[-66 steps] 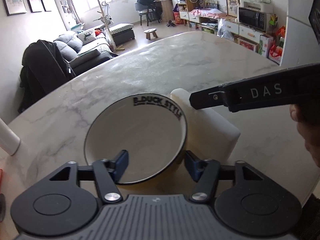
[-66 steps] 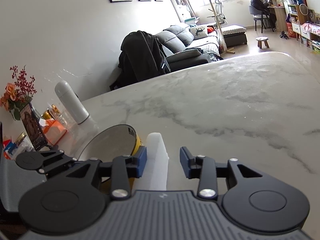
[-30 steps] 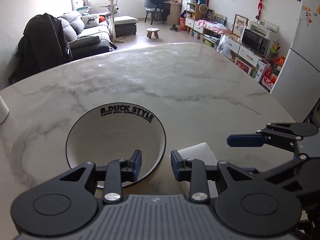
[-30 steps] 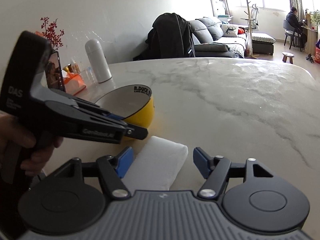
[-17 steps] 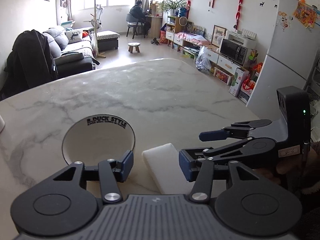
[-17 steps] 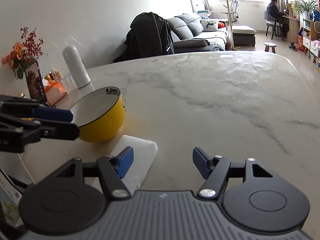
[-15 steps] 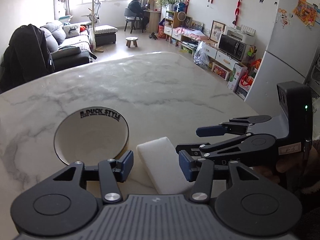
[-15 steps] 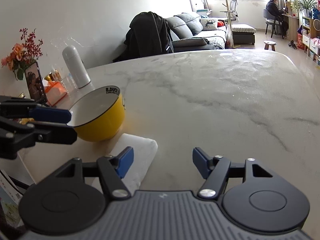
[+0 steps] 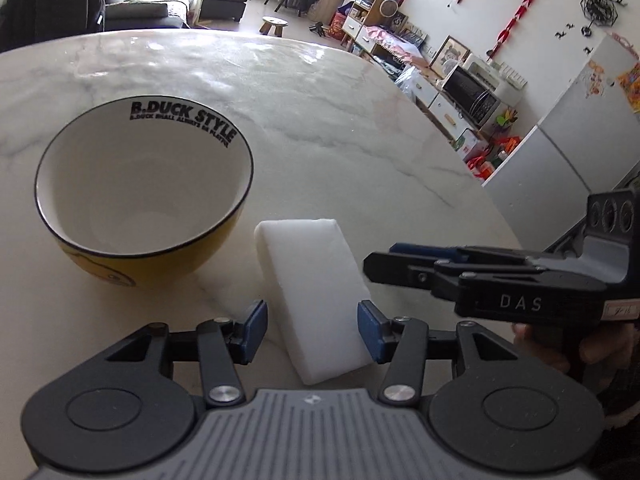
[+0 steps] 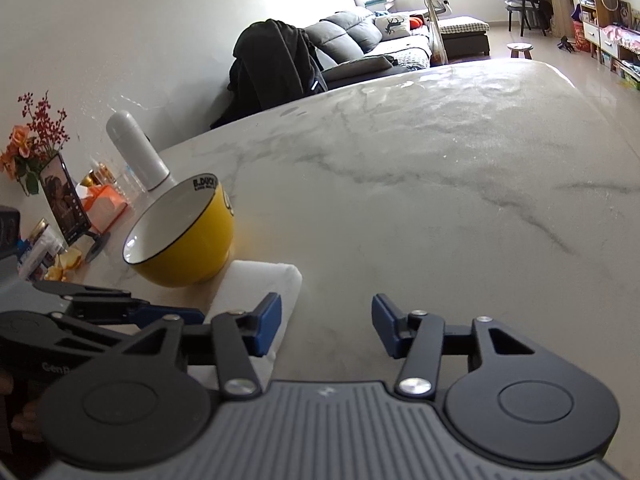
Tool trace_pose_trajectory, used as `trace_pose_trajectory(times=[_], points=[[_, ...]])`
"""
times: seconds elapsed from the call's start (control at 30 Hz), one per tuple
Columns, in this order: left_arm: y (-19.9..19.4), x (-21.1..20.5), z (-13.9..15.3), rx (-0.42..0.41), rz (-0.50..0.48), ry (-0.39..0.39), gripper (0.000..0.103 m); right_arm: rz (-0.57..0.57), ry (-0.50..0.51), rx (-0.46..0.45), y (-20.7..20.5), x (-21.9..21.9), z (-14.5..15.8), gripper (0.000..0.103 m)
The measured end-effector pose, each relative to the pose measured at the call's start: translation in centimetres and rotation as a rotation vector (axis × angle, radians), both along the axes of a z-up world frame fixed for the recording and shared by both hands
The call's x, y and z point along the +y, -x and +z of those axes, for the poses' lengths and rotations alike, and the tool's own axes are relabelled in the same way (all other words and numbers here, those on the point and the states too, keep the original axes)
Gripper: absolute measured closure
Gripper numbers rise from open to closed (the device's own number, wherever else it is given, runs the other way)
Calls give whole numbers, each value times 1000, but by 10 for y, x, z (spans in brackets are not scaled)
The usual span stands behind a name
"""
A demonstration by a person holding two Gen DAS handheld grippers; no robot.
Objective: Clean bowl
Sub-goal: 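Lift the white sponge away from the bowl with the right gripper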
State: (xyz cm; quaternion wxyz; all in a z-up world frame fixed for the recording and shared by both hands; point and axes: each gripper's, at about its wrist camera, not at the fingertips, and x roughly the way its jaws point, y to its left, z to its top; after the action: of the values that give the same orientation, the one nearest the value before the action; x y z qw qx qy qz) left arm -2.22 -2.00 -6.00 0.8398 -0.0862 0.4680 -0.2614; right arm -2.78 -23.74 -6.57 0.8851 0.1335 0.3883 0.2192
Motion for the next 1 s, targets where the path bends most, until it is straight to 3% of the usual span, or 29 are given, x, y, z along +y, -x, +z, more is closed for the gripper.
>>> trace_pose_trajectory(times=[0.17, 0.33, 0.57, 0.7, 0.8, 0.87, 1.0], points=[[-1, -1, -1, -11, -26, 85, 53, 15, -78, 44, -4, 2, -4, 56], [3, -10, 6, -52, -82, 123, 53, -25, -174, 97, -11, -11, -7, 56], [9, -32, 12, -128, -134, 120, 53, -73, -267, 143, -16, -25, -9, 45], [13, -43, 16, -161, -192, 185, 53, -105, -285, 152, -20, -30, -8, 38], [15, -52, 14, -177, -197, 171, 53, -124, -304, 162, -23, -33, -9, 38], [16, -51, 15, -176, -182, 166, 53, -139, -303, 160, -26, -35, -10, 46], [14, -49, 19, -171, -156, 122, 52, -148, -311, 154, -26, -39, -11, 49]])
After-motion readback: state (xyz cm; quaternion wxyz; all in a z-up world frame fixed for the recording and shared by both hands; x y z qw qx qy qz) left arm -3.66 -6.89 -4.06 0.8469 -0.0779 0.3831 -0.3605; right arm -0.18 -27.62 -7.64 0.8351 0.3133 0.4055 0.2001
